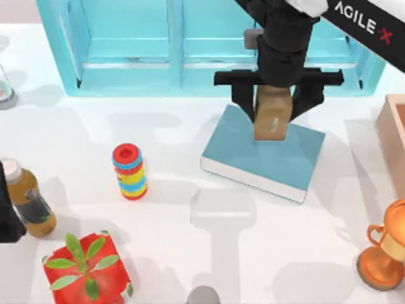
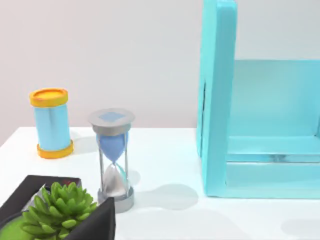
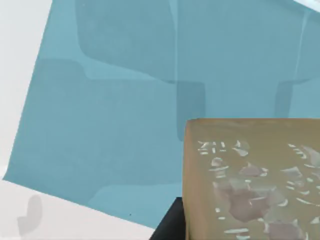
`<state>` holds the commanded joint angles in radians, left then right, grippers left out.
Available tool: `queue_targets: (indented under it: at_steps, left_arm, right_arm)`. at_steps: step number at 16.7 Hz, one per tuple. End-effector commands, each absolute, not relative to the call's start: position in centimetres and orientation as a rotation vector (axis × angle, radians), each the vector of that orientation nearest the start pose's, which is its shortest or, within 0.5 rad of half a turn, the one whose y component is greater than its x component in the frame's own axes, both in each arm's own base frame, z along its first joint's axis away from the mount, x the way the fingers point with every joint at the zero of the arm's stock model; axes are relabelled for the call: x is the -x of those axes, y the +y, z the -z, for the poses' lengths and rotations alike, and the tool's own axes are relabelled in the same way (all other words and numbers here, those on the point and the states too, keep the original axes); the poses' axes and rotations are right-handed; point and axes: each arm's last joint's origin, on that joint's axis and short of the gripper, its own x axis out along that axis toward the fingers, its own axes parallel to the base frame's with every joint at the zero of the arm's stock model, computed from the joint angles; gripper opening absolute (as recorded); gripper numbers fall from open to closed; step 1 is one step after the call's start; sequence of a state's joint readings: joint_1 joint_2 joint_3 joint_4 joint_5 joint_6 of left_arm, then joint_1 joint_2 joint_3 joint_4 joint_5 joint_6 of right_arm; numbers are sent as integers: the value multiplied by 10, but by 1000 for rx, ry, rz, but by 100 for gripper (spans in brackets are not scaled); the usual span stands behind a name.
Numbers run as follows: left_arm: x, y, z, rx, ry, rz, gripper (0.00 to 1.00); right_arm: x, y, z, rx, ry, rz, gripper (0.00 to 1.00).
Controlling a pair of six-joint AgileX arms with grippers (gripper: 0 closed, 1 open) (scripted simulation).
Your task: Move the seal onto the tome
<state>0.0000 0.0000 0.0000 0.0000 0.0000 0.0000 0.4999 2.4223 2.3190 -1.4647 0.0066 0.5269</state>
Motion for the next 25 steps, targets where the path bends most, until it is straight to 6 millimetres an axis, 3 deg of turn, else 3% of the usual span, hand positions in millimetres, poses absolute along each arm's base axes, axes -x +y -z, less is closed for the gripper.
queue_targets:
  at_steps: [13,25]
  left_arm:
    - [-106,-1,-160,0,0,0,100]
    - [-106,-1,-160,0,0,0,100]
  right_arm:
    - [-414,233,-210,-12,1568,11,98]
    - [-414,233,-214,-12,1572,15,100]
